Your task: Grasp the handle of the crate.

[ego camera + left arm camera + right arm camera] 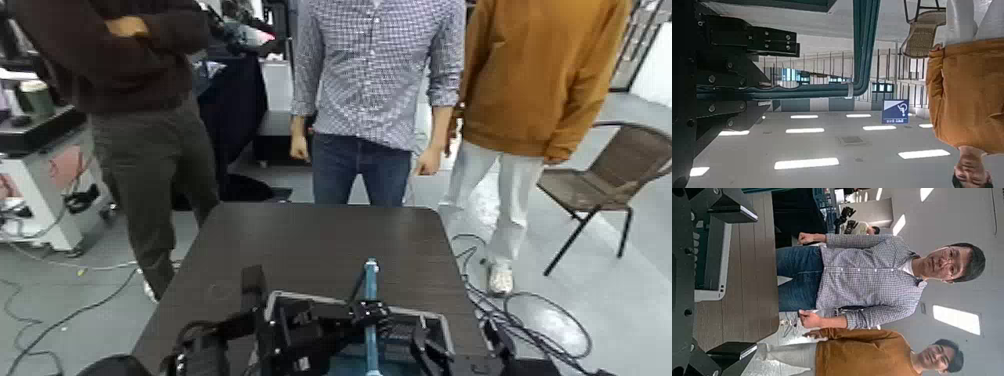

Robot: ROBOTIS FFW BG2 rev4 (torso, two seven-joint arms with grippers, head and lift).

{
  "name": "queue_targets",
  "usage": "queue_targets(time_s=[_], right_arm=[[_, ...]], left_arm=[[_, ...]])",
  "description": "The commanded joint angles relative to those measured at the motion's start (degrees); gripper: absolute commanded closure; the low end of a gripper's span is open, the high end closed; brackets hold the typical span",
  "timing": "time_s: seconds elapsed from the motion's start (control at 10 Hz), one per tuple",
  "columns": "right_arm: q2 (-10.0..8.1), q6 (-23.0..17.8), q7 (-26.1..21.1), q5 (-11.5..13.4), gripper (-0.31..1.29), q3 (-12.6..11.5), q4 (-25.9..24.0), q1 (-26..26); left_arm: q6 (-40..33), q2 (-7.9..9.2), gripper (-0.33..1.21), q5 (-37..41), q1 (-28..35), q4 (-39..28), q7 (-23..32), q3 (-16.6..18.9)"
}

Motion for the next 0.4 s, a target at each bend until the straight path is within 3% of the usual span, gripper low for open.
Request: queue_targets(time_s=[0.1,0.4], right_arm=[[0.02,0.38,0.15,-0.13,0.16,0.09,-0.05,-0.09],[0.19,1.17,0.15,0.48,0.16,-0.26,-0.32,-0.18]], left_arm=[[-0.17,-0.17,1.19,0.06,0.0,0.26,0.0,0.07],[-0.52,-0.35,1.19,-0.03,0.08,0.35,-0.09,0.15]])
